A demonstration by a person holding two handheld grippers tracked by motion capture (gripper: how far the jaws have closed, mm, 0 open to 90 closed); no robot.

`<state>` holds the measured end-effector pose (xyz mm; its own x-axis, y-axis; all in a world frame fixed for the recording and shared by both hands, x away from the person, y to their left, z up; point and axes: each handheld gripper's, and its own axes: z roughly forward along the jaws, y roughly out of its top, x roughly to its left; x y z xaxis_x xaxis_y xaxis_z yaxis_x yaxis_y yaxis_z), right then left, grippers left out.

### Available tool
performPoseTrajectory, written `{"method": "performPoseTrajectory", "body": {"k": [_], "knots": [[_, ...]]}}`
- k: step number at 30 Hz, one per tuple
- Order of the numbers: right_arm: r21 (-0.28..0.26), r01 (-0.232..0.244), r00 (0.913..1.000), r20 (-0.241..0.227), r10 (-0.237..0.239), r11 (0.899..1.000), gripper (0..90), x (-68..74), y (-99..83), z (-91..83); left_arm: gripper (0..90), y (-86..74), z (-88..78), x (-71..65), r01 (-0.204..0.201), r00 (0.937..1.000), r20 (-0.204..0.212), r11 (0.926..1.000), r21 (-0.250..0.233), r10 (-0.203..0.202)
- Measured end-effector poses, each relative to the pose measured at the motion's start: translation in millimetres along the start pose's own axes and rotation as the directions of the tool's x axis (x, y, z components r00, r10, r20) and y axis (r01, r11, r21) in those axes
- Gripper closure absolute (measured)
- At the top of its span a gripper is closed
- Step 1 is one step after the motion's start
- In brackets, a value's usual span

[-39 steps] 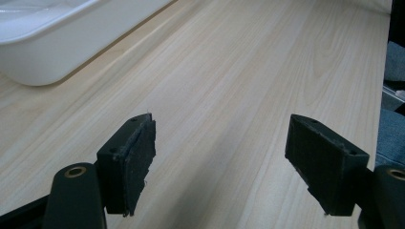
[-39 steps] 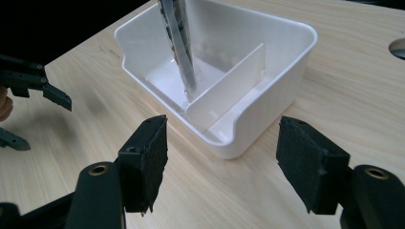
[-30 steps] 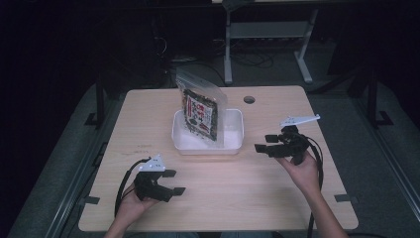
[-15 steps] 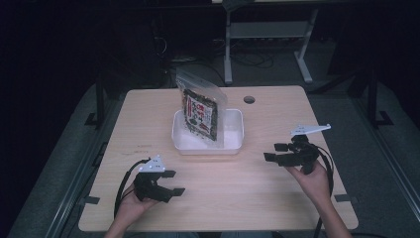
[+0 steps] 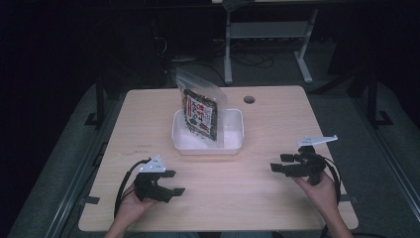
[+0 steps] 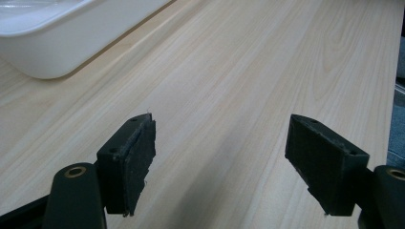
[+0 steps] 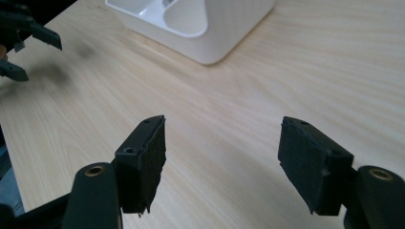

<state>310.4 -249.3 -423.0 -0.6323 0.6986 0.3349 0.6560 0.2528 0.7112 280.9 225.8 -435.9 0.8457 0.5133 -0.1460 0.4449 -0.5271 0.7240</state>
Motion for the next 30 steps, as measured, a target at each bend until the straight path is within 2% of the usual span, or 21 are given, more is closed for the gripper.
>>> {"method": "performPoseTrajectory", "body": {"k": [11, 24, 30], "knots": [[0.021, -0.009, 0.9999, -0.010, 0.009, 1.000, 32.8, 0.5, -18.7, -1.4, 24.7, -0.8, -1.7, 1.7, 0.009, 0.9998, -0.017, 0.9999, -0.010, -0.009], [0.027, -0.004, 0.9997, -0.024, 0.005, 1.000, 32.6, 10.0, -33.3, 2.3, 24.7, -3.6, -0.1, -0.5, 0.000, 0.9996, -0.028, 1.0000, 0.007, 0.000], [0.033, 0.017, 0.9994, -0.030, -0.016, 0.999, 32.6, 17.3, -34.4, 5.5, 24.8, -5.0, -4.2, 2.0, 0.008, 0.9994, -0.034, 1.0000, -0.004, -0.008]]}}
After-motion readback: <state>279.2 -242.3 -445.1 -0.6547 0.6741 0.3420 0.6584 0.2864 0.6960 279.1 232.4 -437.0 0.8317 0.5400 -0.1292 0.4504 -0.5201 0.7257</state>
